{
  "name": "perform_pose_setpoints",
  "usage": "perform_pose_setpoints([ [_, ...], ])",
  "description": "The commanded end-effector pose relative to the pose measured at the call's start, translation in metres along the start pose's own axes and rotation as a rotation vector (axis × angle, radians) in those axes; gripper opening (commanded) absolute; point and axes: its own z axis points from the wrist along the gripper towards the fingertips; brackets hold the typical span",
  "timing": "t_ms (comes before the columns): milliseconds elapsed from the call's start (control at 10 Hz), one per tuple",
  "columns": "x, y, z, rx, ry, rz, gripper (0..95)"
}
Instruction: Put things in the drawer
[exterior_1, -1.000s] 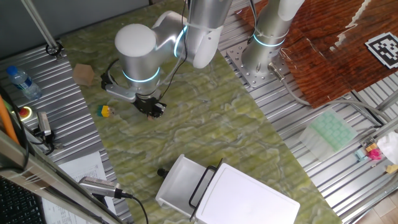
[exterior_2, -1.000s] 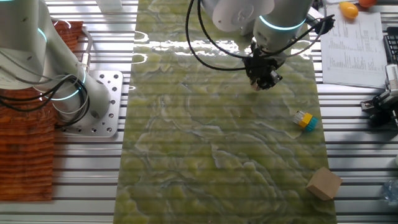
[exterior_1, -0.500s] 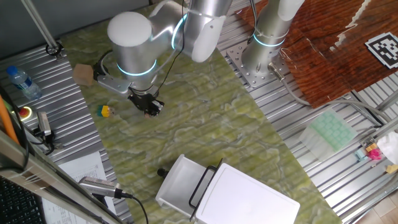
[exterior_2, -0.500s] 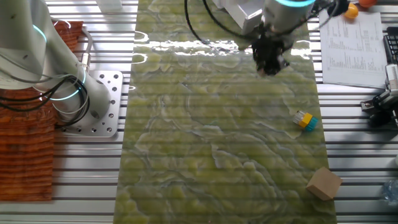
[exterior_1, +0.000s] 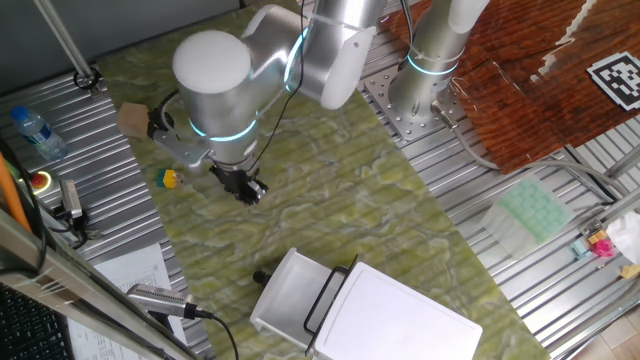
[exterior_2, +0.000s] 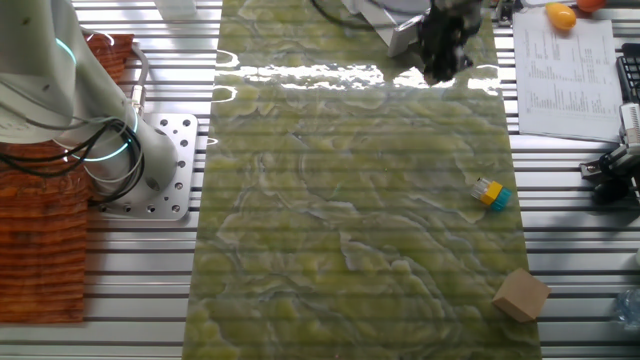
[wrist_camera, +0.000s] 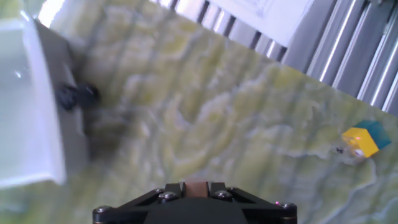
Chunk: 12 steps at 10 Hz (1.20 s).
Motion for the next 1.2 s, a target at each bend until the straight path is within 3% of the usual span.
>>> perform_pose_setpoints([
  [100, -0.015, 0.016, -0.016, -0.041, -0.007, 0.043, 0.0],
  [200, -0.019, 0.019, -0.020, -0.055, -0.010, 0.057, 0.0],
  [600, -0.021, 0.021, -0.022, -0.037, 0.001, 0.032, 0.0],
  [700, -0.021, 0.021, -0.022, -0.025, 0.010, 0.006, 0.0],
  [800, -0.021, 0.021, -0.022, -0.015, 0.011, -0.081, 0.0],
  [1000, -0.021, 0.021, -0.022, -0.018, 0.005, -0.106, 0.0],
  [1100, -0.023, 0.032, -0.022, -0.021, 0.005, -0.102, 0.0],
  [1200, -0.025, 0.053, -0.023, -0.020, 0.007, -0.054, 0.0],
])
